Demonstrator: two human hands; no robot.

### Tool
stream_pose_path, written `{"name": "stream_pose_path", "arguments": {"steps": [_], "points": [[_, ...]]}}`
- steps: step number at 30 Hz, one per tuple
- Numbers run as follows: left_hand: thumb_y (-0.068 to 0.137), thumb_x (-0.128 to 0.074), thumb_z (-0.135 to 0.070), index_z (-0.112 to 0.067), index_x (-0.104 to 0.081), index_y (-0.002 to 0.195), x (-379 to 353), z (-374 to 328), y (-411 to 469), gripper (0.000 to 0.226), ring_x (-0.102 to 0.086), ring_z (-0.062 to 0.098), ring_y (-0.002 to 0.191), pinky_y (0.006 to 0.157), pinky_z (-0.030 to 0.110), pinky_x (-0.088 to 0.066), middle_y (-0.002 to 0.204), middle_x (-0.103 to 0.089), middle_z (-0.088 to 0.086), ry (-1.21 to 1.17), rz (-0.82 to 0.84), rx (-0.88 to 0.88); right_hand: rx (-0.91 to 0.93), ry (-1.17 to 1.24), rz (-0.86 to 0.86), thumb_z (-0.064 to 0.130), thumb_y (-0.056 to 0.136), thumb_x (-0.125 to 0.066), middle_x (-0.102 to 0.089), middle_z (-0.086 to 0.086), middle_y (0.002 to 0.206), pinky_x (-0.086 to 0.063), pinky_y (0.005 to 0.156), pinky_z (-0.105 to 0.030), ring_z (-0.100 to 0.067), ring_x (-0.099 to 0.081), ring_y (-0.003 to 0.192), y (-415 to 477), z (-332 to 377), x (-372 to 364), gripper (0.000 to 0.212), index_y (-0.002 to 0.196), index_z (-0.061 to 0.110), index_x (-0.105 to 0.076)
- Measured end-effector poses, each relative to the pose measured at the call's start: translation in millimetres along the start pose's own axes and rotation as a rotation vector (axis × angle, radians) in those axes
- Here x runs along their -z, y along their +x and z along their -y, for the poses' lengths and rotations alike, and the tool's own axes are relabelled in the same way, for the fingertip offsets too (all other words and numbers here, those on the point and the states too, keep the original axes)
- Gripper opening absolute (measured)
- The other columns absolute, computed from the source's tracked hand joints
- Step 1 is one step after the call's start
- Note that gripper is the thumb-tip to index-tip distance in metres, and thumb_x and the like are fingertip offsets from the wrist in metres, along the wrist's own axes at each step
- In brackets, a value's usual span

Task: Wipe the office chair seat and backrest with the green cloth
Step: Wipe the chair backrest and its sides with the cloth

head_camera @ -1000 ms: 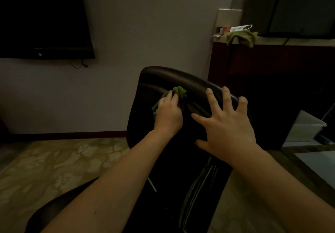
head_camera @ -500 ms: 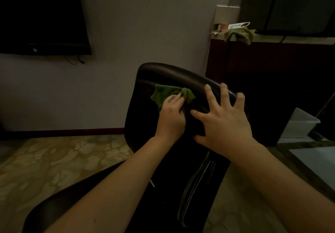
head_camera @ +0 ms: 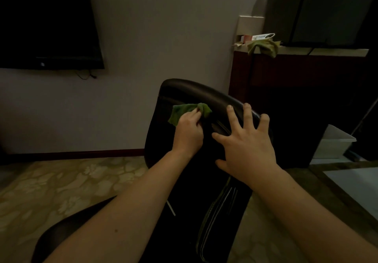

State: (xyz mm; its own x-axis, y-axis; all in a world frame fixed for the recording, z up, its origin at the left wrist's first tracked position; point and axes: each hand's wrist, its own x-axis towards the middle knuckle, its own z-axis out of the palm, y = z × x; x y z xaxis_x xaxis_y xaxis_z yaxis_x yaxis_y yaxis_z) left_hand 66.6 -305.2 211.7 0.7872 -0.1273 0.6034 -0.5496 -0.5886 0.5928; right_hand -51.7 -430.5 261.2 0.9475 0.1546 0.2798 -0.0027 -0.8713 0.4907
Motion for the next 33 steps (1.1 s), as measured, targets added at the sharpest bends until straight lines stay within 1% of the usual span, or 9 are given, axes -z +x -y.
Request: {"name": "stream_pose_path", "arguments": {"steps": [8,13,15,18,20,23,27,29,33], "points": [[0.101,-0.052,-0.009,-0.014,-0.051,0.144,10.7,-10.4,-37.8,0.044,-0.041,0.019,0.142,0.121,0.036,-0.031,0.148,-0.053,0.005,-0.012,0.076,-0.11,0.045,-0.012,0.013,0.07,0.087,-0.045,0.009,-0.013,0.164,-0.008,0.107,-0.071,-0.055,0.015,0.143,-23.2,3.1,11.5,0.063,0.144,0.044,-0.038],[0.103,-0.049,-0.017,-0.018,-0.051,0.145,19.4,-9.9,-24.2,0.042,-0.04,0.018,0.142,0.12,0.04,-0.031,0.15,-0.051,0.001,-0.041,0.135,-0.073,-0.063,0.069,-0.004,0.069,0.088,-0.046,0.024,-0.019,0.159,-0.008,0.108,-0.07,-0.053,0.021,0.142,-41.2,4.2,7.8,0.066,0.147,0.044,-0.033],[0.103,-0.051,-0.02,-0.02,-0.055,0.142,22.2,-14.4,-22.3,0.039,-0.041,0.01,0.139,0.118,0.032,-0.031,0.148,-0.052,-0.003,-0.091,0.133,-0.052,-0.095,0.091,-0.012,0.066,0.09,-0.046,0.027,-0.022,0.158,-0.008,0.108,-0.07,-0.053,0.025,0.141,-45.9,10.7,4.8,0.067,0.149,0.042,-0.028],[0.102,-0.053,-0.019,-0.022,-0.059,0.137,23.3,-24.5,-30.2,0.035,-0.038,-0.01,0.125,0.106,0.011,-0.029,0.137,-0.053,-0.016,-0.161,0.105,-0.072,-0.117,0.114,-0.035,0.065,0.09,-0.048,0.027,-0.023,0.157,-0.009,0.108,-0.068,-0.052,0.026,0.141,-50.6,14.1,-0.3,0.068,0.149,0.041,-0.028],[0.101,-0.054,-0.016,-0.021,-0.059,0.136,19.1,-27.5,-39.4,0.036,-0.04,-0.008,0.125,0.109,0.015,-0.03,0.135,-0.056,-0.014,-0.156,0.074,-0.106,-0.121,0.129,-0.047,0.064,0.089,-0.049,0.024,-0.022,0.159,-0.01,0.107,-0.068,-0.052,0.024,0.141,-50.9,13.4,-1.7,0.064,0.147,0.041,-0.032],[0.101,-0.054,-0.016,-0.022,-0.057,0.139,12.7,-29.2,-55.2,0.038,-0.042,0.005,0.135,0.116,0.027,-0.028,0.142,-0.057,-0.005,-0.142,0.058,-0.128,-0.124,0.144,-0.066,0.061,0.09,-0.049,0.018,-0.02,0.161,-0.011,0.106,-0.067,-0.051,0.021,0.143,-50.7,14.1,-0.2,0.058,0.142,0.039,-0.039],[0.103,-0.052,-0.021,-0.023,-0.052,0.143,17.2,-26.6,-58.8,0.04,-0.038,0.013,0.142,0.119,0.03,-0.025,0.149,-0.051,-0.004,-0.131,0.117,-0.127,-0.115,0.146,-0.071,0.059,0.09,-0.049,0.014,-0.019,0.162,-0.012,0.108,-0.066,-0.05,0.019,0.144,-52.3,15.8,2.8,0.053,0.139,0.039,-0.045],[0.105,-0.05,-0.028,-0.025,-0.053,0.142,21.8,-27.1,-54.9,0.038,-0.037,0.013,0.142,0.12,0.034,-0.028,0.15,-0.05,-0.004,-0.16,0.136,-0.092,-0.115,0.152,-0.07,0.06,0.09,-0.049,0.013,-0.018,0.163,-0.013,0.108,-0.066,-0.049,0.019,0.144,-52.8,14.6,3.7,0.051,0.137,0.039,-0.047],[0.104,-0.048,-0.036,-0.023,-0.065,0.131,23.8,-37.8,-52.7,0.034,-0.044,0.003,0.134,0.113,0.024,-0.035,0.145,-0.055,-0.004,-0.323,0.112,0.012,-0.109,0.169,-0.069,0.059,0.09,-0.05,0.013,-0.018,0.163,-0.011,0.109,-0.067,-0.049,0.02,0.144,-52.0,14.5,4.4,0.049,0.134,0.039,-0.05]]}}
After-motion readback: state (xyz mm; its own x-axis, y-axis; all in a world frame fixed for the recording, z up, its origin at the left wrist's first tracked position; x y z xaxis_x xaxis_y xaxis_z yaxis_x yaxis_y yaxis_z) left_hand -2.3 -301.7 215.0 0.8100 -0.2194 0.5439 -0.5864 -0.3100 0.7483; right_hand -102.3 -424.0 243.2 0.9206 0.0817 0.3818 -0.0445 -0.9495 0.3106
